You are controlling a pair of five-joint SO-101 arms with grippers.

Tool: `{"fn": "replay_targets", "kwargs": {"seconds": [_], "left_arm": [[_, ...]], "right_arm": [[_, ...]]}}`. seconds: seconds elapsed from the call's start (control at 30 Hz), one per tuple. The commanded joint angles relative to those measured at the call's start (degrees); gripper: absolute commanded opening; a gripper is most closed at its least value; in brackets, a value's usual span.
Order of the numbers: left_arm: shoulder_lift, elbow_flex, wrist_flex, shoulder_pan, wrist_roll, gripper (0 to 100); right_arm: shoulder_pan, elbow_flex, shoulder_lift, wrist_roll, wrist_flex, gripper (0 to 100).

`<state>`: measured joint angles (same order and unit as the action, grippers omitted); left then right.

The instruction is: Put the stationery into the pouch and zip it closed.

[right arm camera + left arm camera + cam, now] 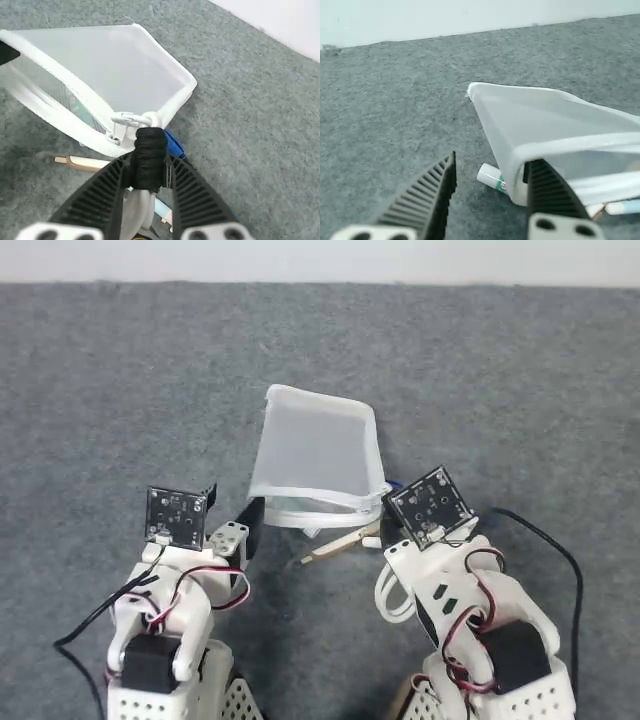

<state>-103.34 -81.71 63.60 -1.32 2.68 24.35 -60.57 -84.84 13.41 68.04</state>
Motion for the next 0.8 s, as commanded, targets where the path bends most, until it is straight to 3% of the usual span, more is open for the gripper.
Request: {"fn": "replay_targets", "kwargs": {"seconds": [0.0,0.2,0.33,0.77], "left_arm": [[-0.7,1.63,-0.09,-0.09,-0.18,21],[-0.53,-0.22,-2.02,-0.44,-0.35,21],[-0.53,-0.4,-0.79,-5.01,-2.46,21],[-0.09,-0.57,-1.05,-5.8,-2.73,18]], "right_arm": [[0.57,3.16,-1.8,1.23,1.89,0.6],[1.89,3.52,-8.13,2.99,4.0,0.6],[6.37,3.08,-10.77,4.04,5.32,0.6],[6.73,2.29,-11.38,3.52,4.88,0.6]]}}
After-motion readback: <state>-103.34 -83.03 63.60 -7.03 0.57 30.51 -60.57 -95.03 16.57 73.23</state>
